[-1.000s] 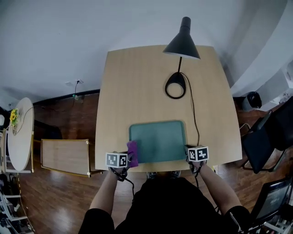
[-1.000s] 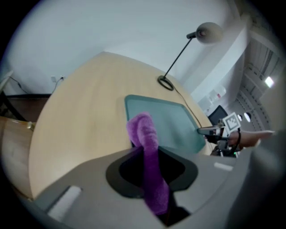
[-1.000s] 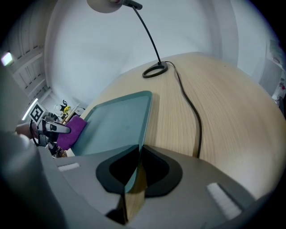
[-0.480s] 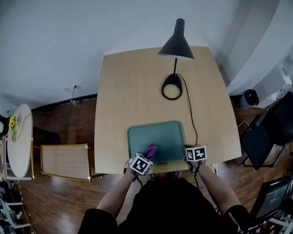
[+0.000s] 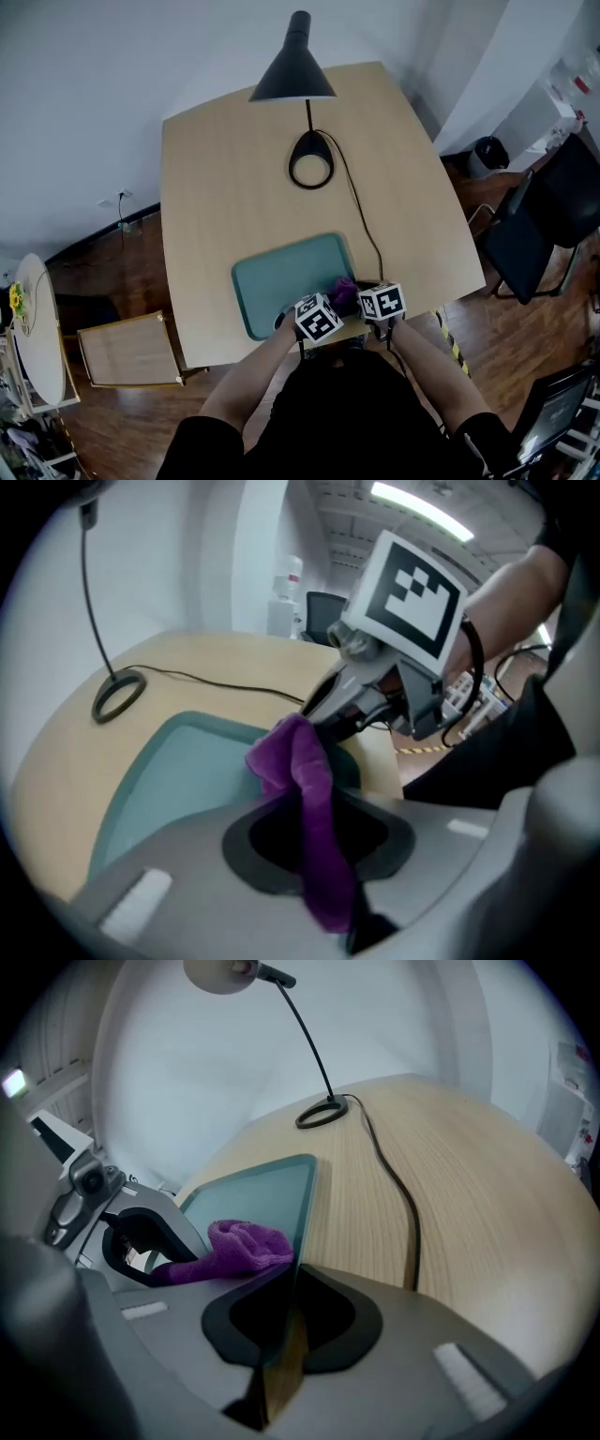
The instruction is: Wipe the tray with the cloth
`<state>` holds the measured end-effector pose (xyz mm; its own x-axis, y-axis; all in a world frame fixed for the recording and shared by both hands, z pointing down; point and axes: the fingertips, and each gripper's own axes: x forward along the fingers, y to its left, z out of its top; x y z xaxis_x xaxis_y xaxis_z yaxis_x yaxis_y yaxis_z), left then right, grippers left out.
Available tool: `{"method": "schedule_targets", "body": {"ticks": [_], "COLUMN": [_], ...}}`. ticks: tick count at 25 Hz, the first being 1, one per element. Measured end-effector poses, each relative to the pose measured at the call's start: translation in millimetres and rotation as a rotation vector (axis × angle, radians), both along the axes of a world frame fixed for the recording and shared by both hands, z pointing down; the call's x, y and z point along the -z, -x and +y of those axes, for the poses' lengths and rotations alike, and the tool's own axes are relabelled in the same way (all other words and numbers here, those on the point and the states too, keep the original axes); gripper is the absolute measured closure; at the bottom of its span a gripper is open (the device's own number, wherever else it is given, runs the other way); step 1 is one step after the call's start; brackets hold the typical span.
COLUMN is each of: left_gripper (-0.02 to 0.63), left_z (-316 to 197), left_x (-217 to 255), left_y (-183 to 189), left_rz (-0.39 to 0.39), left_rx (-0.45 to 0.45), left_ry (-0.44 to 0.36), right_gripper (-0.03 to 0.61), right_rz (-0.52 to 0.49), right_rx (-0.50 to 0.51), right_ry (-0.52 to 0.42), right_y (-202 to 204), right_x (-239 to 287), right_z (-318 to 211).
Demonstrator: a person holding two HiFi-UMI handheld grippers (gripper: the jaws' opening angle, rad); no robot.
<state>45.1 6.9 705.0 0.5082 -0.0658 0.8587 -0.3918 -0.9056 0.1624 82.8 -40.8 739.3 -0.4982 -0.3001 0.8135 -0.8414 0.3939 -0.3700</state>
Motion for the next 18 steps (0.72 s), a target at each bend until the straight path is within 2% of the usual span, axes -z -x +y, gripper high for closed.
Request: {"method": "schedule_targets", "body": {"ticks": [3,8,12,15,18], "left_gripper": [0.514,0.514,0.514,0.514,0.514], "left_z": [-13,-88,-140,-145,-123], "left_x": [-6,-1,2,1,-3], "left_y": [7,32,52,52,44], "left_rz": [-0.069,-0.163,-0.254,-0.250,-0.207], "left_rx": [-0.094,-0.024,-0.014,-0.039,-0.069], "left_ry": [-0.068,-0.147,-0.213,-0.204,-0.164], "right_gripper": [0.549,0.549,0.549,0.549,0.549], "right_rz": [-0.005,-0.019,-0.032,-0.036,-0.034], "right_rx": [0.001,0.006,0.009,0.011,0.012], "right_ry": [-0.009,-0.022,-0.019,-0.018,-0.017], "right_y": [2,5,5,4,2], "right_x": [2,9,11,10,9], "right_z": [2,5,5,5,7]}}
